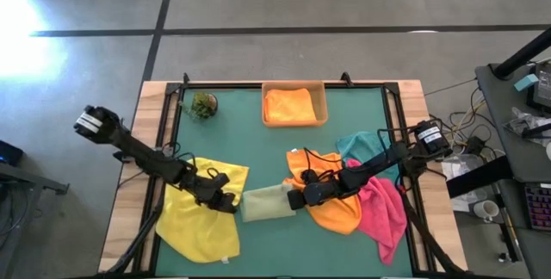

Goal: Fold microfiber towels
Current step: Put the folded light green towel into the orange bin

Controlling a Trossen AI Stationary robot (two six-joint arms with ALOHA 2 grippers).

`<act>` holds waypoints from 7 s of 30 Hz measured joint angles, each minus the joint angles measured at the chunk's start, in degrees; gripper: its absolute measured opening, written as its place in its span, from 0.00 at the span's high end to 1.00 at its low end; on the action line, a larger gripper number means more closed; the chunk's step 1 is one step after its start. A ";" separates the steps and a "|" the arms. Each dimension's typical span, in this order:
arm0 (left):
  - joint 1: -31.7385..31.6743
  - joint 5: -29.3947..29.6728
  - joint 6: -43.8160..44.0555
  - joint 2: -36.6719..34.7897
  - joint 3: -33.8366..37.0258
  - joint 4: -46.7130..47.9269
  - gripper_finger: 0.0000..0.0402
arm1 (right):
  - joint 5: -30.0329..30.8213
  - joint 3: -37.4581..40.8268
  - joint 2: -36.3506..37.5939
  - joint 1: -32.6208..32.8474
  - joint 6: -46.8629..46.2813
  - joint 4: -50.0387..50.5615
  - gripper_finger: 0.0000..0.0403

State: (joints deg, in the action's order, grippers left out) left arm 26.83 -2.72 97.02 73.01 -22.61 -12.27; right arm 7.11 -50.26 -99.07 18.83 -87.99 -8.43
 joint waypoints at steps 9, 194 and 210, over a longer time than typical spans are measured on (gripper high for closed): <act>-0.06 0.28 3.21 5.60 -0.02 -6.98 0.73 | 0.62 0.00 -0.02 0.00 1.75 -0.50 0.94; -56.40 5.02 -68.72 23.36 -38.66 3.87 0.60 | -23.67 0.00 16.32 -63.25 57.65 5.09 0.69; -55.60 9.99 -75.46 3.58 -39.82 29.27 0.60 | -31.42 -3.52 13.58 -62.38 66.51 2.39 0.69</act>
State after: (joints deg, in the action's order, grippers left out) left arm -28.77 7.27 21.56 76.59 -62.43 17.01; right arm -24.31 -53.78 -85.48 -43.55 -21.48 -6.04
